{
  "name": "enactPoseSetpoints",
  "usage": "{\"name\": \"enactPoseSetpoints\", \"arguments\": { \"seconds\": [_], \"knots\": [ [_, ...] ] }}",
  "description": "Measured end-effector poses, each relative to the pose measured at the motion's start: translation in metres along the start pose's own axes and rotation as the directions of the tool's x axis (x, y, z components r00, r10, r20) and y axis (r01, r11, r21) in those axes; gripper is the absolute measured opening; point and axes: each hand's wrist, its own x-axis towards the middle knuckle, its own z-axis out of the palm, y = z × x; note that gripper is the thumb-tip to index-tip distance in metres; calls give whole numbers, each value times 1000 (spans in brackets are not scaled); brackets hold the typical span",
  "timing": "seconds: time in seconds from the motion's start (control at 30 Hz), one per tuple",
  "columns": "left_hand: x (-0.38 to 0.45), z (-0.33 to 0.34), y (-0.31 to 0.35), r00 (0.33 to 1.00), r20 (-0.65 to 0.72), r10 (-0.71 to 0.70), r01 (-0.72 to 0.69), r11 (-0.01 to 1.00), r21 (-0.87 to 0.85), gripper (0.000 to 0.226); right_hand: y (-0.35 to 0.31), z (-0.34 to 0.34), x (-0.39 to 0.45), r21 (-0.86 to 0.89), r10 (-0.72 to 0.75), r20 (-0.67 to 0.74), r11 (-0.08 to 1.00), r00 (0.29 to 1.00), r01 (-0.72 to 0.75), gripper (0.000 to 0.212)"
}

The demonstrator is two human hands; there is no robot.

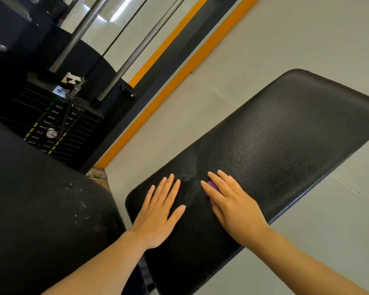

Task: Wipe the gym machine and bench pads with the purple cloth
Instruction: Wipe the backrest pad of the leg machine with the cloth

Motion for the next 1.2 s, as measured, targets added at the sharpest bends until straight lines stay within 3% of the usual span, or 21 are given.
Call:
{"name": "enactPoseSetpoints", "arguments": {
  "seconds": [0.1,0.2,0.23,0.4,0.57,0.7,0.73,0.8,0.87,0.97,1.07,1.13,1.2],
  "knots": [
    [2,-1,0,1000,-13,8,-8,1000,-11,84,22,19,51,-6,41,-63,999,997,-42,43],
    [2,-2,0,1000,-8,18,-18,1000,0,72,30,24,96,33,303,-96,953,948,-301,44],
    [2,-3,-1,1000,-6,17,-17,1000,-5,70,23,26,98,14,323,-102,946,941,-323,47],
    [1,-3,-2,1000,9,10,-10,999,-39,63,-31,20,21,-21,35,-9,999,999,-35,53],
    [1,-3,-3,1000,-1,28,-28,999,-25,69,-10,19,15,1,39,11,999,999,-39,47],
    [1,-4,-2,1000,10,17,-16,1000,-25,67,27,14,68,36,366,-29,930,930,-365,42],
    [1,-5,-2,1000,11,17,-17,999,-30,66,21,14,68,32,387,-55,922,920,-386,42],
    [2,-5,-3,1000,17,21,-20,999,-44,64,-6,15,46,11,287,-84,958,954,-287,40],
    [3,-3,-6,1000,10,23,-23,999,-36,63,-41,15,4,35,80,0,996,997,-80,43],
    [3,-1,-7,1000,-1,30,-30,999,-20,60,-45,11,-21,57,-81,29,995,996,80,41],
    [4,-3,-6,999,-1,32,-32,999,-42,57,1,12,11,-27,98,-63,995,993,-100,36],
    [4,-4,-5,1000,10,25,-24,999,-20,57,29,6,35,-11,292,-88,956,953,-294,37],
    [4,-5,-4,999,29,18,-19,1000,2,57,25,9,42,-17,378,-132,923,916,-383,39]
  ]
}}
